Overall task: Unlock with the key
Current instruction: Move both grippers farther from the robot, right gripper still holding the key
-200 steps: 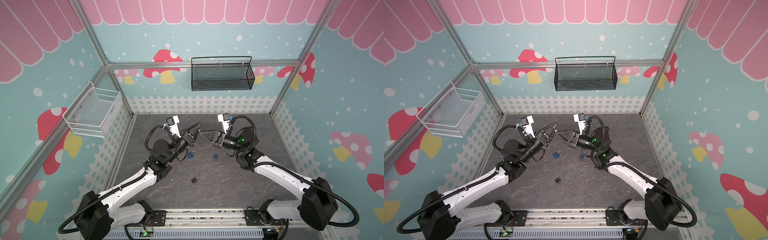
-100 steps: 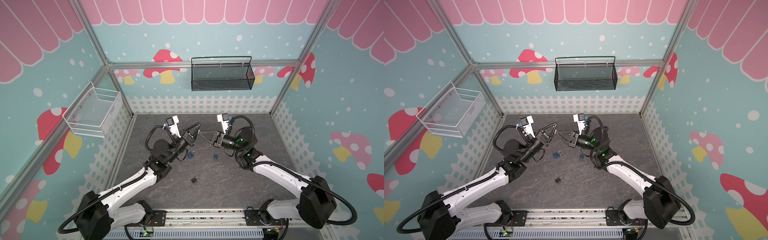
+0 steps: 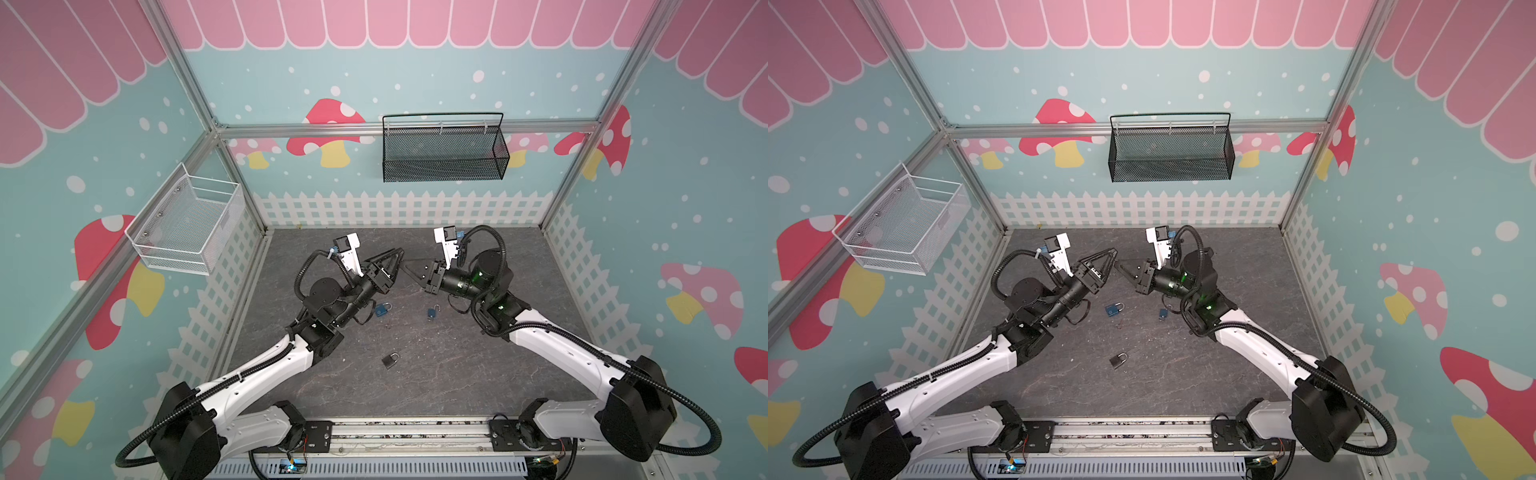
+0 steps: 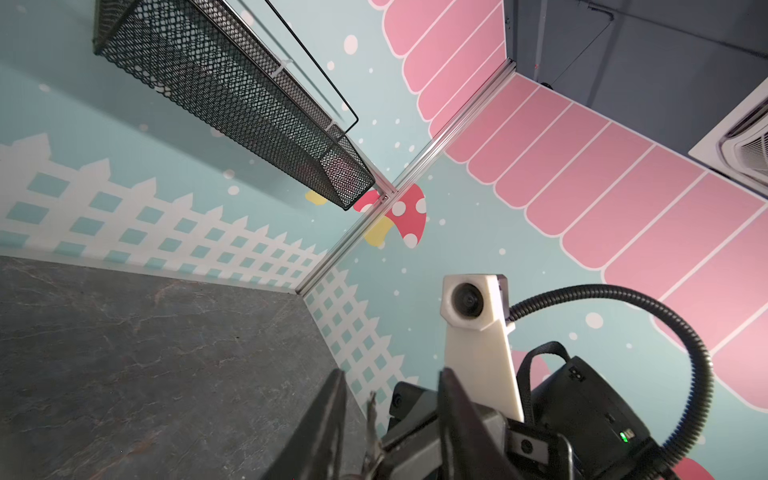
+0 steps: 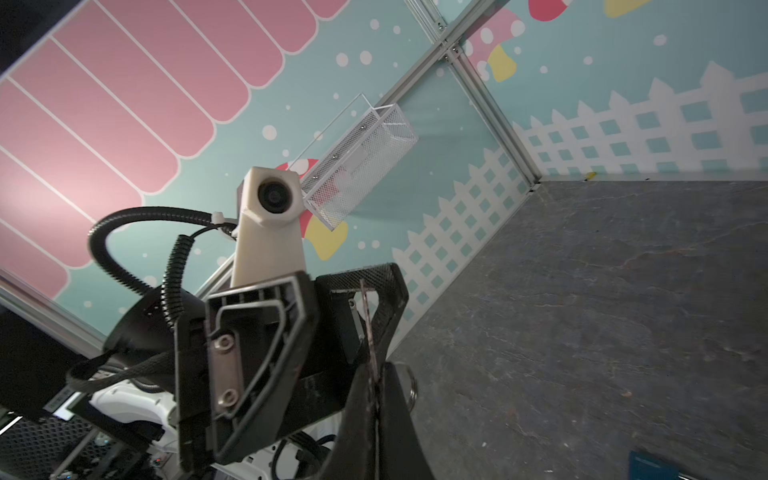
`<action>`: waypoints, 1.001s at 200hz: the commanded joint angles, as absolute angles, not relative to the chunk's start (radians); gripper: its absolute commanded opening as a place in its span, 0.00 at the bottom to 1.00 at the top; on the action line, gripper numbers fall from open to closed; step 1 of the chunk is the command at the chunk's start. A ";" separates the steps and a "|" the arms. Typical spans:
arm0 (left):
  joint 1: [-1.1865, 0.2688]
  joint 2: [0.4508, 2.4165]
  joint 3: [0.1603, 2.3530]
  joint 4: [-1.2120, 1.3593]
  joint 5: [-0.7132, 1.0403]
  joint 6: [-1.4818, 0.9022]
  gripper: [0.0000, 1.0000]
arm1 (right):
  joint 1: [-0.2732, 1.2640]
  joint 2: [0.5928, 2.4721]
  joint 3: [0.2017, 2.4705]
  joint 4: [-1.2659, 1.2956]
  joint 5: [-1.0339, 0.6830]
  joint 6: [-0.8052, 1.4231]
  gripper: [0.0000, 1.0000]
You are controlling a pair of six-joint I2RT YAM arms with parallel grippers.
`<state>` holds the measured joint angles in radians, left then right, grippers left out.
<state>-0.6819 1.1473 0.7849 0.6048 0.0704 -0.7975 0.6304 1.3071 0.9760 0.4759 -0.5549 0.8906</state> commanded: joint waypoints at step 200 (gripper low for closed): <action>-0.527 1.125 1.208 -0.314 0.171 -1.393 0.45 | 0.910 1.331 1.040 0.453 0.243 -0.549 0.00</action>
